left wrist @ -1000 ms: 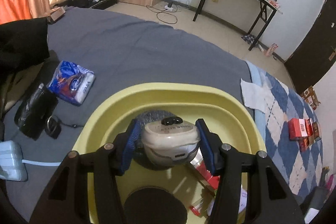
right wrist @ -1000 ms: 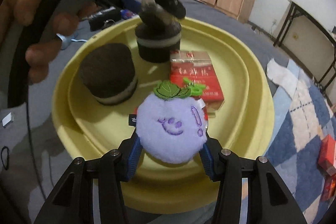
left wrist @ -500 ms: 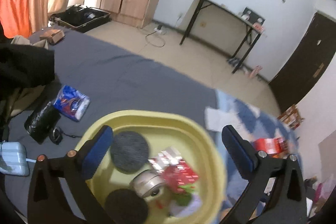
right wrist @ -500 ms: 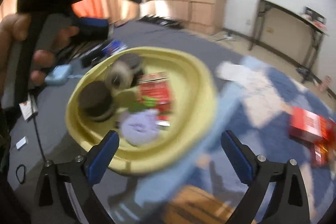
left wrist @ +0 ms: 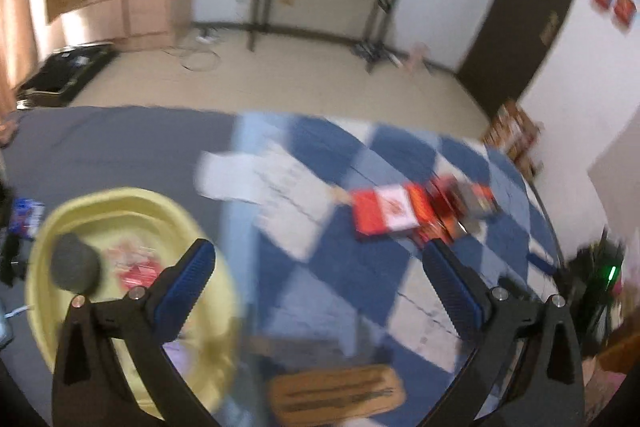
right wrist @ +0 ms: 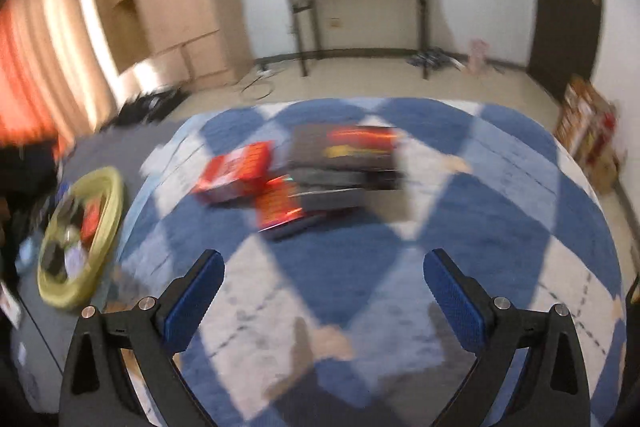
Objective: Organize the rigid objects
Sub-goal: 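Grasp the black Huang Shan box with the right tool while the left tool grasps a red-and-white pack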
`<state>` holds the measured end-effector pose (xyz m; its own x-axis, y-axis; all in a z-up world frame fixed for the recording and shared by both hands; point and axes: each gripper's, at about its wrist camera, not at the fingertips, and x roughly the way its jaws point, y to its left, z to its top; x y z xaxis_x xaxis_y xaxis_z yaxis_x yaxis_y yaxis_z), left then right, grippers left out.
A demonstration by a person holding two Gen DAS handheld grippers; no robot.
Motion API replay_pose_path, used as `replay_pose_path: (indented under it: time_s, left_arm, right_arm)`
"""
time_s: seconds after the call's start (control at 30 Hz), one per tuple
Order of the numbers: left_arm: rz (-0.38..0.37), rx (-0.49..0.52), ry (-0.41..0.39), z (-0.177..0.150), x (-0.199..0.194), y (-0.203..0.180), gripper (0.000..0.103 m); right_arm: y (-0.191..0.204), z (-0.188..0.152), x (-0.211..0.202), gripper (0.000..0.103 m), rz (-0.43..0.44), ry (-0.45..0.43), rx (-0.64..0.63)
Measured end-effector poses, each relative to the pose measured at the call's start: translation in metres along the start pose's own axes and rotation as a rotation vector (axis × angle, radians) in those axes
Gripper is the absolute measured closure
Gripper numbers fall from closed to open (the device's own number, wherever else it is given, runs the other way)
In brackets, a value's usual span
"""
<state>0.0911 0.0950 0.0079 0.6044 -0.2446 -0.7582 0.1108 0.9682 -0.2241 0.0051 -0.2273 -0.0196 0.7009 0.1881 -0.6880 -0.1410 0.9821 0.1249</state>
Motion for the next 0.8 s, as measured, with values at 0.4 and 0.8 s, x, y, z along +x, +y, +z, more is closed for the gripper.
replay_pose_path:
  time_s: [0.4,0.8]
  left_arm:
    - [0.035,-0.034,0.113,0.006,0.130,-0.054,0.000]
    - [-0.036,0.054,0.099,0.011,0.169,-0.079,0.000]
  right_arm:
    - [-0.053,0.061,0.027,0.001,0.115,0.026,0.158]
    - [-0.048,0.080,0.088,0.001,0.086,0.117,0.162]
